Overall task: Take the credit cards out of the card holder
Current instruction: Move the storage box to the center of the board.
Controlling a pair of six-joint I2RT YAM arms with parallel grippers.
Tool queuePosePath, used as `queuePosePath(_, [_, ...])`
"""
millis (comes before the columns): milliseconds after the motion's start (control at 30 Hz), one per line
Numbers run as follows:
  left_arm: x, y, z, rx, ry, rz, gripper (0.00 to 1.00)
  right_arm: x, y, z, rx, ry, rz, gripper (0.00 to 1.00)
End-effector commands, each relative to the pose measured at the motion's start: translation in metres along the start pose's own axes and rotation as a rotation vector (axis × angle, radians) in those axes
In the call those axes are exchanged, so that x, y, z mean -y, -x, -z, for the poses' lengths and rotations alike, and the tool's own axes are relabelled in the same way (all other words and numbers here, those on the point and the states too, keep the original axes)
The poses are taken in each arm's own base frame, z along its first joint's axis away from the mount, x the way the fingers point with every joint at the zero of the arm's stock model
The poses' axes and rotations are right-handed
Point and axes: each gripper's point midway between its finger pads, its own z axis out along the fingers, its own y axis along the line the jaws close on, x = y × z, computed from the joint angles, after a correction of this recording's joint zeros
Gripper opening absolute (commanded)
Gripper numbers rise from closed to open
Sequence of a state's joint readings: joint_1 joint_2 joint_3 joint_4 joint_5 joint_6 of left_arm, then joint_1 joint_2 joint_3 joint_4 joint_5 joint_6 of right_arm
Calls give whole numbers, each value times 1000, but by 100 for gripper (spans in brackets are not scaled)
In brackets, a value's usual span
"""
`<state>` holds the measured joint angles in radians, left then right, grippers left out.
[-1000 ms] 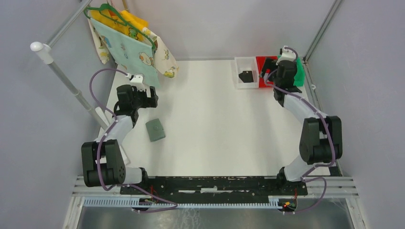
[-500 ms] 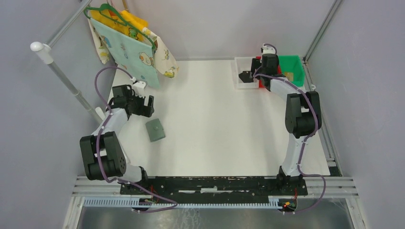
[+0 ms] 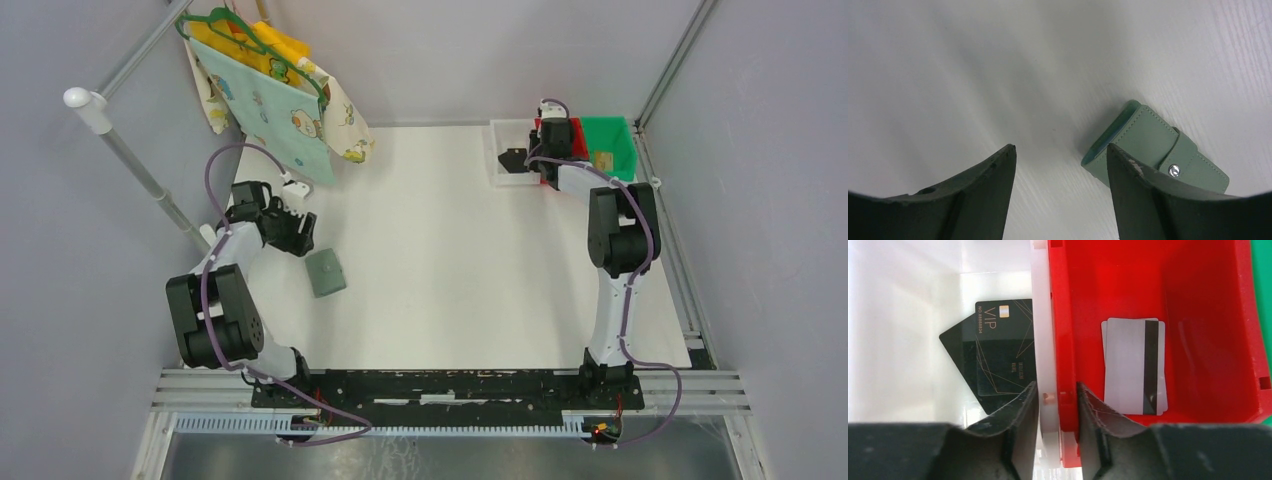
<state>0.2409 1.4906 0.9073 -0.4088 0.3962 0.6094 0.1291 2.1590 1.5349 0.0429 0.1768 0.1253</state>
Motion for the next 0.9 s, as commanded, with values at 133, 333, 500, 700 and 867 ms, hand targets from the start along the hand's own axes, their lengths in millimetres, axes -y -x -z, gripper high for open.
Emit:
queuePosePath(133, [5,-13,-10,-33,-67,-81,64,-52,22,33,60,62,-4,25])
queuePosePath(333, [12,-23,-15,-48,-99,-84,63,-102,4,79,74,92,-39,15])
queuePosePath(500, [17,-27,-17,-33,-108,-86,61,-134,-20,106,54,75,-78,13])
queuePosePath(700, [20,-29,-19,-28,-122,-98,60,-165,-45,126,58,68,-164,11])
queuePosePath(867, [16,-29,-22,-28,-115,-130,60,-204,-45,136,89,90,-145,14])
